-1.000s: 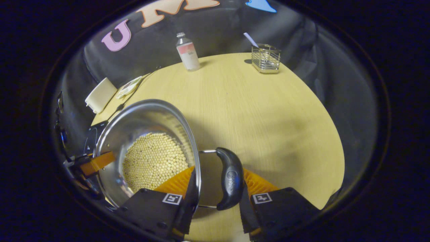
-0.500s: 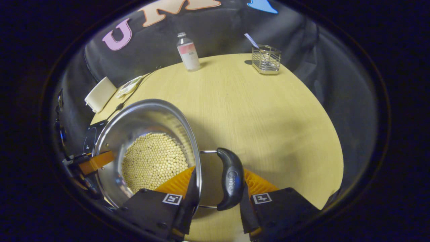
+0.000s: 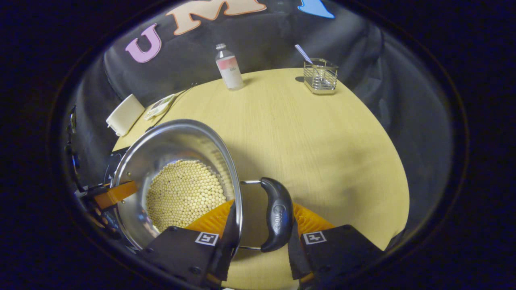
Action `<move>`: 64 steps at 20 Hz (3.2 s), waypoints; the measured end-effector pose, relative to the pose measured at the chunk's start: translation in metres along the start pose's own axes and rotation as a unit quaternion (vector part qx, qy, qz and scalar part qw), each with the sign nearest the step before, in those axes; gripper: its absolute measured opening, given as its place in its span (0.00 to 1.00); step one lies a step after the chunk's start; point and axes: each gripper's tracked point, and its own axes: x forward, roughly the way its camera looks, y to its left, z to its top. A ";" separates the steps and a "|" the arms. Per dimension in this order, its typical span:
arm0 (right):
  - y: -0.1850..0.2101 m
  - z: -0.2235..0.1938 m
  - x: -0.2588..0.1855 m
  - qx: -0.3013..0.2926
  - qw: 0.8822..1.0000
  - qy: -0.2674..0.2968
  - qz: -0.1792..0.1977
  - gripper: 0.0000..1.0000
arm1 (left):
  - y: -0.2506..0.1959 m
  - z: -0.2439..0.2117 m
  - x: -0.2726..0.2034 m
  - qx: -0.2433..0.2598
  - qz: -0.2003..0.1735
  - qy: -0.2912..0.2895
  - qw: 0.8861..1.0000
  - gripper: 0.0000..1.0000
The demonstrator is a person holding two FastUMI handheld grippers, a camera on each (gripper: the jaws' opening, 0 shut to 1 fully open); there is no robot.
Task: First push the handle of the pot to place it horizontally, then grasp the pot with both hands and set it on the induction cooktop.
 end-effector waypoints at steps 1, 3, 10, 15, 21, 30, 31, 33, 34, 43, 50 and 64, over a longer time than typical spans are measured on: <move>0.000 0.005 -0.006 0.000 1.000 -0.003 0.001 0.56 | -0.003 0.004 -0.007 -0.001 0.000 -0.006 1.000 0.68; -0.001 0.011 -0.017 -0.003 1.000 -0.010 0.007 0.61 | -0.006 0.012 -0.019 -0.001 0.004 -0.021 1.000 0.66; 0.027 0.021 -0.050 -0.008 1.000 -0.020 0.007 0.55 | 0.015 0.021 -0.047 -0.006 -0.002 -0.017 1.000 0.66; 0.087 0.014 -0.059 0.010 0.999 -0.032 -0.005 0.55 | 0.073 0.036 -0.058 0.003 -0.018 -0.011 1.000 0.66; 0.181 0.003 -0.063 0.021 0.999 -0.038 -0.010 0.61 | 0.163 0.049 -0.072 0.011 -0.023 -0.010 1.000 0.66; 0.302 -0.023 -0.035 0.013 1.000 -0.021 0.006 0.55 | 0.284 0.042 -0.075 -0.007 0.000 0.006 1.000 0.66; 0.310 -0.024 -0.031 0.012 1.000 -0.019 0.007 0.55 | 0.292 0.041 -0.075 -0.009 0.001 0.008 1.000 0.66; 0.322 -0.028 -0.026 0.011 1.000 -0.016 0.008 0.61 | 0.305 0.041 -0.072 -0.010 0.004 0.010 1.000 0.67; 0.325 -0.030 -0.023 0.011 1.000 -0.014 0.009 0.61 | 0.312 0.041 -0.071 -0.009 0.004 0.009 1.000 0.66; 0.358 -0.027 -0.001 0.022 1.000 -0.009 0.006 0.61 | 0.342 0.051 -0.049 0.000 0.000 0.002 1.000 0.67; 0.364 -0.021 0.003 0.023 1.000 -0.013 0.008 0.61 | 0.348 0.055 -0.044 -0.004 -0.009 -0.004 1.000 0.67; 0.364 -0.022 0.004 0.031 0.999 -0.018 0.009 0.59 | 0.348 0.053 -0.044 0.008 -0.007 -0.002 1.000 0.72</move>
